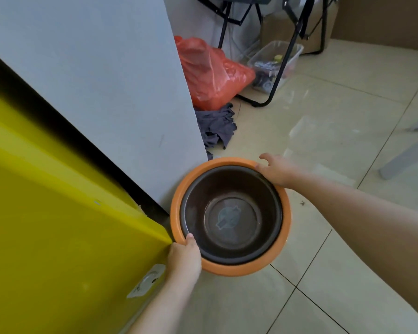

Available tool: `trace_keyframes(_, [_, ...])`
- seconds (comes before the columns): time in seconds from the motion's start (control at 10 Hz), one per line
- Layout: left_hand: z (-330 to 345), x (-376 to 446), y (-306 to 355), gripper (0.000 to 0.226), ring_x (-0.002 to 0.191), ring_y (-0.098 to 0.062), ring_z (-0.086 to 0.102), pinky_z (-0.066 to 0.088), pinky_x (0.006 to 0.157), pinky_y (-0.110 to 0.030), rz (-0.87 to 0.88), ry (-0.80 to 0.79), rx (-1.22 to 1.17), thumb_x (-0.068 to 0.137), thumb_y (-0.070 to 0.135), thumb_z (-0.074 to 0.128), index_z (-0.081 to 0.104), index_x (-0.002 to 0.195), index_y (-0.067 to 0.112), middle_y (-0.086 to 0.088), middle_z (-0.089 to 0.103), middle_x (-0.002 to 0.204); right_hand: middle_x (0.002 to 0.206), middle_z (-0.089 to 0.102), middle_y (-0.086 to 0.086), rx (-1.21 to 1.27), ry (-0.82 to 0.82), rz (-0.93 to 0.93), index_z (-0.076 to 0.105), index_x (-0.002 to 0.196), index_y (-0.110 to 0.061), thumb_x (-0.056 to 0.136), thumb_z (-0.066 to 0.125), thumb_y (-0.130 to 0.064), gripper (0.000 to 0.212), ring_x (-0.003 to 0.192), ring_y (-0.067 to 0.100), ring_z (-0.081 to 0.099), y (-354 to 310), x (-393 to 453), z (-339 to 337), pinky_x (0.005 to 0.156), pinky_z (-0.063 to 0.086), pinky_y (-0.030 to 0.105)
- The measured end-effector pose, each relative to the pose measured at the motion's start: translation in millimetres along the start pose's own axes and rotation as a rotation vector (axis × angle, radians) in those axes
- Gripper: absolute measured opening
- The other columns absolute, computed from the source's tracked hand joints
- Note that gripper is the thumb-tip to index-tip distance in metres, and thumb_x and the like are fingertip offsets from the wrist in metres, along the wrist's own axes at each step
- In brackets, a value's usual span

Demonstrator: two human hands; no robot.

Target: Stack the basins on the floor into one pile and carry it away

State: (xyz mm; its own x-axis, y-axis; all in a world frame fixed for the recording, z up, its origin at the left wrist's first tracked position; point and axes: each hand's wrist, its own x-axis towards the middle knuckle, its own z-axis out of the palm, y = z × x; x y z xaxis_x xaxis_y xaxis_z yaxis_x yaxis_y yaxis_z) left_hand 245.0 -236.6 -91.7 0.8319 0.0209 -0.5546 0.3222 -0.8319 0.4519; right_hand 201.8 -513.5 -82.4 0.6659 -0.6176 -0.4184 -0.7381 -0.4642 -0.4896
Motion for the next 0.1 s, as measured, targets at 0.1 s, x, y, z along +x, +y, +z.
trace_keyframes(0.1, [-27.5, -15.2, 12.2, 0.047, 0.094, -0.025, 0.059, 0.046, 0.071, -0.035, 0.106, 0.033, 0.232, 0.097, 0.041, 0.045, 0.052, 0.13, 0.008, -0.011, 0.064, 0.123, 0.146, 0.05, 0.018, -0.084, 0.109, -0.02, 0.042, 0.148, -0.015, 0.101, 0.043, -0.045, 0.055, 0.129, 0.036, 0.053, -3.6, -19.0, -24.1, 0.106, 0.045, 0.046])
